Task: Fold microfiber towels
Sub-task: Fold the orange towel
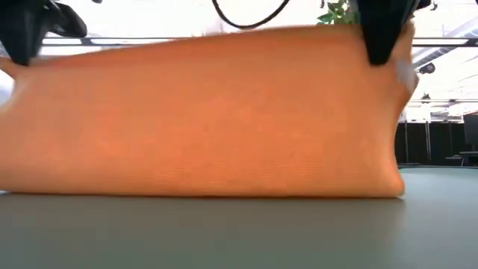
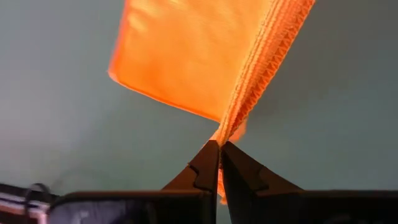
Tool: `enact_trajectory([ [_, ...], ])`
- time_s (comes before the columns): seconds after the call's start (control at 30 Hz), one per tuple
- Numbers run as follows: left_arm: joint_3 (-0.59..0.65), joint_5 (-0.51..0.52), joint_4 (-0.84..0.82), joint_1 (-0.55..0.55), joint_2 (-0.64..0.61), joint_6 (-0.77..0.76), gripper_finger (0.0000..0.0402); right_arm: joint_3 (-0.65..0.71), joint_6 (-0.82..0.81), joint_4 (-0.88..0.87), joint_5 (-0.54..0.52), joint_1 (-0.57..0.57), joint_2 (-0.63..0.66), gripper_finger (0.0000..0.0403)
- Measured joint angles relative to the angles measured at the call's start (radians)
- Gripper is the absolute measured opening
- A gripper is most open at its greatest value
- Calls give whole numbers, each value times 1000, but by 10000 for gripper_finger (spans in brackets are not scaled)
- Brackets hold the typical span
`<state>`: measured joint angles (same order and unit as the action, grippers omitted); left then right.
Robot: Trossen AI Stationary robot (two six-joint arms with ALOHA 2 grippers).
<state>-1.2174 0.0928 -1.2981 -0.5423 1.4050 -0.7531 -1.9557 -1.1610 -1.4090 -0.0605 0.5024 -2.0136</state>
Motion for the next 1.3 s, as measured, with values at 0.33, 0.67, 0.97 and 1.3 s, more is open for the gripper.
enact_trajectory([
  [0.33, 59, 48, 0, 61, 11, 5, 1, 136, 174, 2, -150, -75, 1, 9],
  [0.67, 145, 49, 87, 126, 38, 30, 1, 210, 291, 38, -124, -131, 1, 9],
  [0.97, 147, 90, 94, 161, 62, 84, 1, 262, 348, 67, -123, -180, 1, 9],
  [1.3, 147, 100, 101, 216, 62, 135, 1, 288, 440, 89, -116, -223, 2, 9],
])
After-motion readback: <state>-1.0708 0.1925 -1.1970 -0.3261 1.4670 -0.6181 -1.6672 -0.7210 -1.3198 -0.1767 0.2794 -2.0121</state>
